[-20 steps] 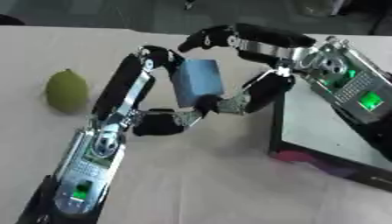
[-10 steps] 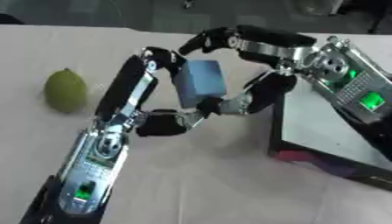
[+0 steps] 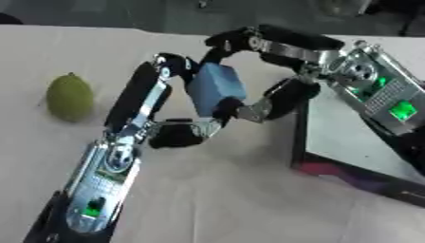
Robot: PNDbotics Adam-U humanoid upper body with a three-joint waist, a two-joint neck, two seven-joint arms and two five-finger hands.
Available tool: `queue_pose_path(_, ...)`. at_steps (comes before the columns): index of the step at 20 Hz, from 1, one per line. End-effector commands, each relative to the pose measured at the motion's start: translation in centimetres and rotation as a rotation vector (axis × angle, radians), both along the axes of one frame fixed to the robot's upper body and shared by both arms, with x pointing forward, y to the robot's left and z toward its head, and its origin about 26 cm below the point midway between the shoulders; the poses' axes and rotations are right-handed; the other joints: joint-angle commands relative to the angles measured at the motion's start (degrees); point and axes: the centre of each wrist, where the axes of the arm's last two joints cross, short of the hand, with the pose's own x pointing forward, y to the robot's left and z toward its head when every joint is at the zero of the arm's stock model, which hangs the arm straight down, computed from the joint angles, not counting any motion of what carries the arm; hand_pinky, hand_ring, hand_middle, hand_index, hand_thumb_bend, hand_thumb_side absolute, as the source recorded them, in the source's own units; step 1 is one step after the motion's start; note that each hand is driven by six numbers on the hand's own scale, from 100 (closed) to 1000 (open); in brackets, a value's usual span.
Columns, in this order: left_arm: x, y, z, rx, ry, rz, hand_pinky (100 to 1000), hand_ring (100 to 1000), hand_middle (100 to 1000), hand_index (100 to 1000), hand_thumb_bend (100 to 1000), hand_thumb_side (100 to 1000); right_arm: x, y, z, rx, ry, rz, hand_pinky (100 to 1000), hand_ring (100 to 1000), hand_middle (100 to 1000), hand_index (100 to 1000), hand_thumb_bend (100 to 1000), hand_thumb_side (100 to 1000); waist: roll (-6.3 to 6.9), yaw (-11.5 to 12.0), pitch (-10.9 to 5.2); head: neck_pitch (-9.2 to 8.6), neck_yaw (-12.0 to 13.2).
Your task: Pick up the objects with one hand, pass them to the other hand, and then place them into the box on the other side of the table.
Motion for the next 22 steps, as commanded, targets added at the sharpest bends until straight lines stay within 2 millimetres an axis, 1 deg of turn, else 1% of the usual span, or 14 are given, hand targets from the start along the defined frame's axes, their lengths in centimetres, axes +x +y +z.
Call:
queue_pose_path(1,-0.57,-0.57,0.97,-0.03,-0.03,-0.032,724,527,356,470,100,239,-0.1,-0.47,0.68,0.01,-0.028,-0.027,877,966,566,662,172,213,-0.7,-0.1,-0.01,-1.14,-0.1)
queue_pose_path(7,-0.6,-0.67,0.89,-0.043,-0.031,-0.032,725,527,356,470,100,231,-0.12,-0.52,0.51,0.008,-0.023,-0.021,870,936,518,631,160,195,-0.78,-0.2,0.07,-1.36,-0.4)
queue_pose_path(9,-0.58,-0.72,0.79,-0.039,-0.029,-0.035,729,532,368,482,100,155,-0.09,-0.57,0.46,0.005,-0.019,-0.02,870,932,511,621,152,189,-0.75,-0.2,0.08,-1.33,-0.6)
queue_pose_path(10,-0.55,-0.73,0.74,-0.034,-0.026,-0.035,735,540,389,502,100,100,-0.09,-0.6,0.46,0.006,-0.017,-0.019,870,931,510,619,148,188,-0.73,-0.2,0.07,-1.31,-0.7)
queue_pose_path(11,-0.53,-0.75,0.71,-0.028,-0.023,-0.034,744,554,423,536,100,100,-0.11,-0.63,0.49,0.009,-0.016,-0.018,871,931,511,619,138,188,-0.7,-0.3,0.05,-1.28,-0.7)
queue_pose_path(12,-0.51,-0.74,0.7,-0.024,-0.021,-0.034,746,559,430,543,100,100,-0.15,-0.65,0.53,0.014,-0.014,-0.017,871,931,512,619,135,188,-0.68,-0.3,0.04,-1.25,-0.8)
queue_pose_path(13,-0.48,-0.71,0.69,-0.022,-0.019,-0.029,774,615,496,628,100,167,-0.21,-0.67,0.59,0.019,-0.012,-0.016,871,930,510,617,123,183,-0.65,-0.3,0.03,-1.18,-0.9)
queue_pose_path(14,-0.42,-0.67,0.65,-0.019,-0.015,-0.02,796,657,541,681,159,237,-0.32,-0.68,0.69,0.024,-0.011,-0.014,871,930,509,616,120,181,-0.62,-0.3,0.01,-1.12,-0.9)
queue_pose_path(15,-0.37,-0.65,0.62,-0.014,-0.013,-0.008,823,703,590,735,254,338,-0.45,-0.69,0.82,0.029,-0.011,-0.011,871,929,509,615,120,177,-0.59,-0.3,-0.01,-1.08,-0.9)
queue_pose_path(16,-0.33,-0.65,0.59,-0.01,-0.011,0.004,832,719,606,755,293,379,-0.59,-0.7,0.94,0.033,-0.012,-0.009,871,929,509,615,120,176,-0.57,-0.4,-0.04,-1.09,-0.9)
queue_pose_path(17,-0.3,-0.65,0.56,-0.006,-0.009,0.014,845,742,634,785,357,455,-0.7,-0.72,1.04,0.036,-0.012,-0.008,871,929,509,614,118,174,-0.54,-0.4,-0.06,-1.14,-1.0)
queue_pose_path(18,-0.26,-0.64,0.52,-0.005,-0.006,0.026,850,753,649,798,394,497,-0.81,-0.75,1.15,0.039,-0.013,-0.008,870,928,508,613,120,171,-0.52,-0.4,-0.08,-1.19,-1.0)
queue_pose_path(21,-0.2,-0.62,0.43,-0.006,0.0,0.053,857,761,659,809,459,578,-1.03,-0.81,1.33,0.046,-0.014,-0.005,870,927,507,612,120,167,-0.49,-0.5,-0.15,-1.17,-1.0)
queue_pose_path(22,-0.18,-0.61,0.38,-0.008,0.002,0.062,858,763,661,809,471,590,-1.05,-0.81,1.39,0.048,-0.014,-0.004,870,928,507,612,119,166,-0.46,-0.5,-0.18,-1.18,-0.9)
